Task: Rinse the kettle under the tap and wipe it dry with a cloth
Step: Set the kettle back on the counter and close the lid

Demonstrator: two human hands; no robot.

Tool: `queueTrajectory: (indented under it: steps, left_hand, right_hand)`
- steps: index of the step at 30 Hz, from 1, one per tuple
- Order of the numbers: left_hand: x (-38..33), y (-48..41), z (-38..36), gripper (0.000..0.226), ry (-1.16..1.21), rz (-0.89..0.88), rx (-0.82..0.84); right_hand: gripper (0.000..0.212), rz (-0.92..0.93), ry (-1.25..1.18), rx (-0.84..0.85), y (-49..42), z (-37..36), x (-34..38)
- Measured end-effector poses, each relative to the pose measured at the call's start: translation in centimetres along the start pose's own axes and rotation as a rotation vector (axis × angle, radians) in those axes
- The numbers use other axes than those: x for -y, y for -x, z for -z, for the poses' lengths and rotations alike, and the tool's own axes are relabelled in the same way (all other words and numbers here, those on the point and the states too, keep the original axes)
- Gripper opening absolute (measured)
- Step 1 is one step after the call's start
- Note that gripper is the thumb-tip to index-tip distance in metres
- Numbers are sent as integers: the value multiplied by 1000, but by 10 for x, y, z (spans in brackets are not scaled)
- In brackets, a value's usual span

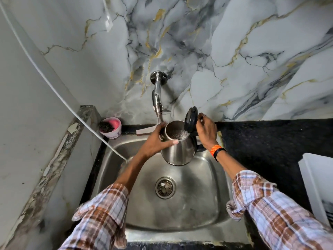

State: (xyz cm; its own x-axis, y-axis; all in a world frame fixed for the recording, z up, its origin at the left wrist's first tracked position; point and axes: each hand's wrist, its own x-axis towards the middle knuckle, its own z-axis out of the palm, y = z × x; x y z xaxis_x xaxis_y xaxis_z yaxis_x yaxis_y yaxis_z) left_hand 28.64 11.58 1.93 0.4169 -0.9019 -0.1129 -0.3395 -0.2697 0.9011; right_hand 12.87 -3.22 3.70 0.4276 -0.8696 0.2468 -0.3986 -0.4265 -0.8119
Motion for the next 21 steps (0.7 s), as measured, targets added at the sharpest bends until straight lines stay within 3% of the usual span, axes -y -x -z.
queueTrajectory:
  steps: [2,6,14,21]
  left_hand:
    - [0,5,-24,107,4,-18,42]
    - [-16,5,-76,114,5,-41,121]
    - [-66,11,-203,128,-89,-123,173]
    - [-95,17,-289,133,-116,-127,199]
  right_hand:
    - [32,-3,12,-1,8,20,-12]
    - [52,-45,22,-36,24,68,-50]
    - [36,-115,113,-120,53,185,-121]
    - [44,-153,122,-116,65,257,-180]
